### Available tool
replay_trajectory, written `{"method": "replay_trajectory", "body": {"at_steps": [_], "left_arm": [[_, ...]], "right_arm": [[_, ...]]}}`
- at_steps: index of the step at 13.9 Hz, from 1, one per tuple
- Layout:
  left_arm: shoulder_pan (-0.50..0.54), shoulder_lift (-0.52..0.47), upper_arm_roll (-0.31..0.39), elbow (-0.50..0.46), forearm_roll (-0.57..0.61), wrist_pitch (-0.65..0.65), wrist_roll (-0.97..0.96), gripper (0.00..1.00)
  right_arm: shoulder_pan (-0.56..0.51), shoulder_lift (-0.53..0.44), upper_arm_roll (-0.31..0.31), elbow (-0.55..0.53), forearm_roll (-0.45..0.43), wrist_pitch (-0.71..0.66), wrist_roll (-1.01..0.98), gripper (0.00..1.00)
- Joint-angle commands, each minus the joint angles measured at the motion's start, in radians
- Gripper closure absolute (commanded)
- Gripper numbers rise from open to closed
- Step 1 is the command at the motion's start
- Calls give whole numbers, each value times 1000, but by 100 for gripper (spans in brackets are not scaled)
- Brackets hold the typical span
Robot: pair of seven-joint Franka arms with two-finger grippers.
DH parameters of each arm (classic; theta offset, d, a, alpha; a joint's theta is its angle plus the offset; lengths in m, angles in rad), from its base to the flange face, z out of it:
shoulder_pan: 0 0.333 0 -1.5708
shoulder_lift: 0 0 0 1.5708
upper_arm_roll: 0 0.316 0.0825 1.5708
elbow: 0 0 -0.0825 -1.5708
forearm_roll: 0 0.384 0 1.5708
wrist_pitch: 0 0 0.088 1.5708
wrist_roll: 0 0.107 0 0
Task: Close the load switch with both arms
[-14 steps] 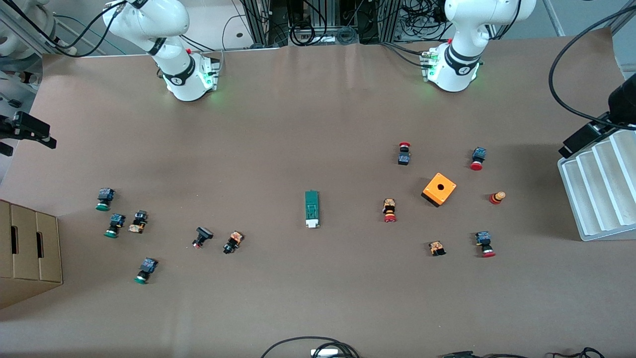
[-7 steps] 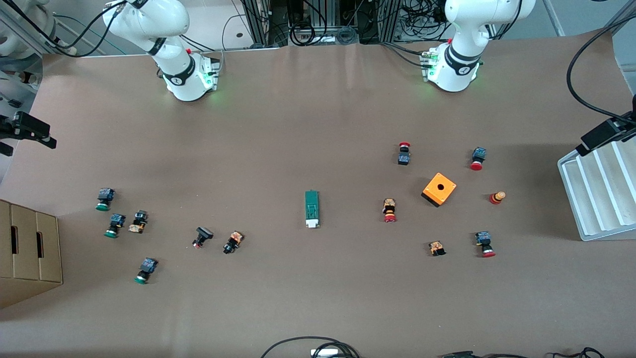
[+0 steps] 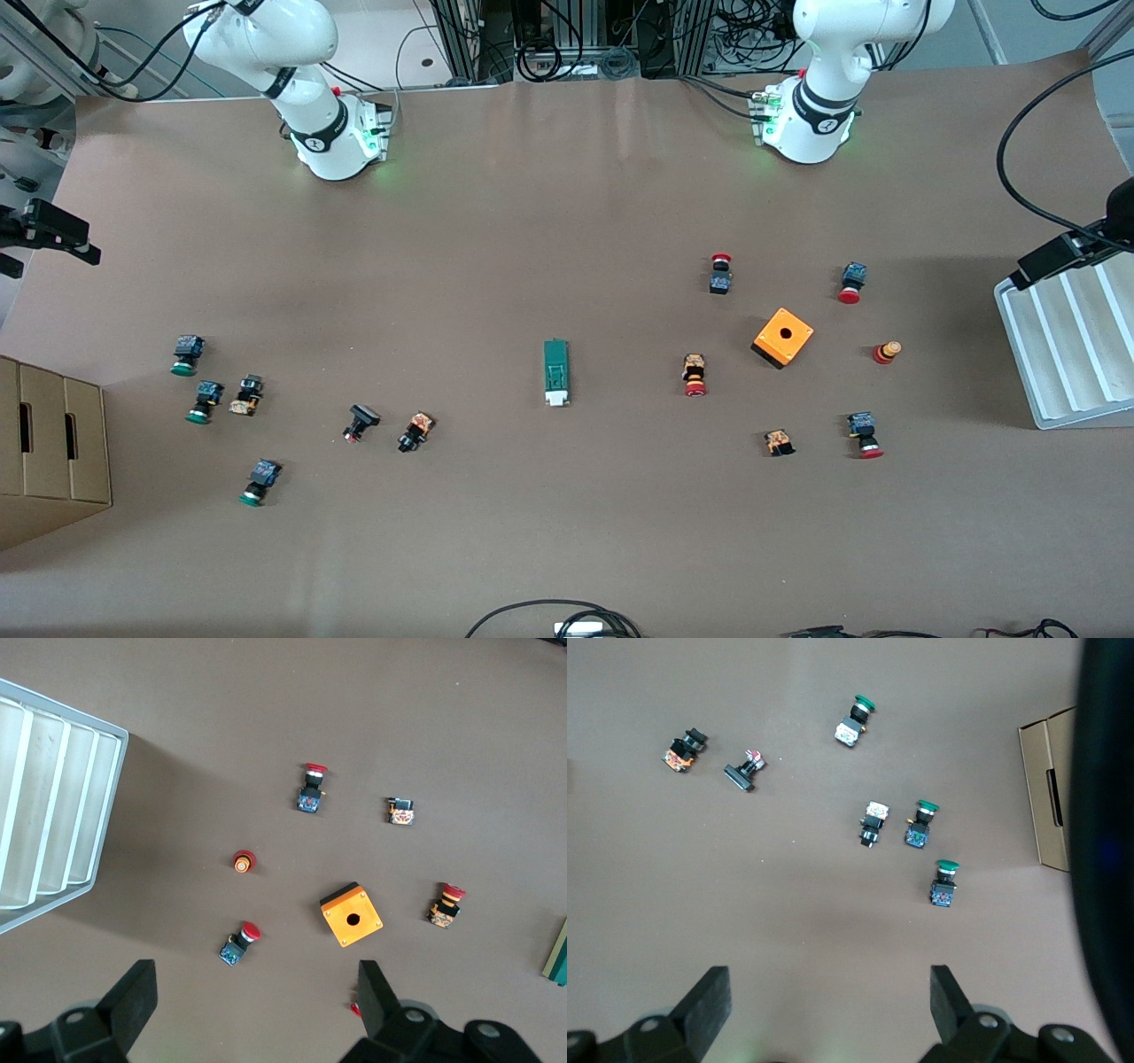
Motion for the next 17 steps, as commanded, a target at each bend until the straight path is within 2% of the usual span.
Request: {"method": "replay_trajectory", "body": {"at_steps": [1,4,6,13,17], "left_arm": [[10,1,-8,26,-18,-26,9,0],[10,-7,26,41,-90,-34,15,0],[9,2,24,46,-91,-81,17,0],[9,-1,30,51,-91,-89,26,0],[0,-6,26,48,-42,-80,145,0]], "right_arm": [[10,11,-4,21,-31,1,-7,0],[10,11,-4,20,-31,1,-7,0],[10,11,-4,20,-31,1,-7,0],[10,11,-2,21,-31,1,-7,0],[10,11,-4,21,-31,1,-7,0]]}}
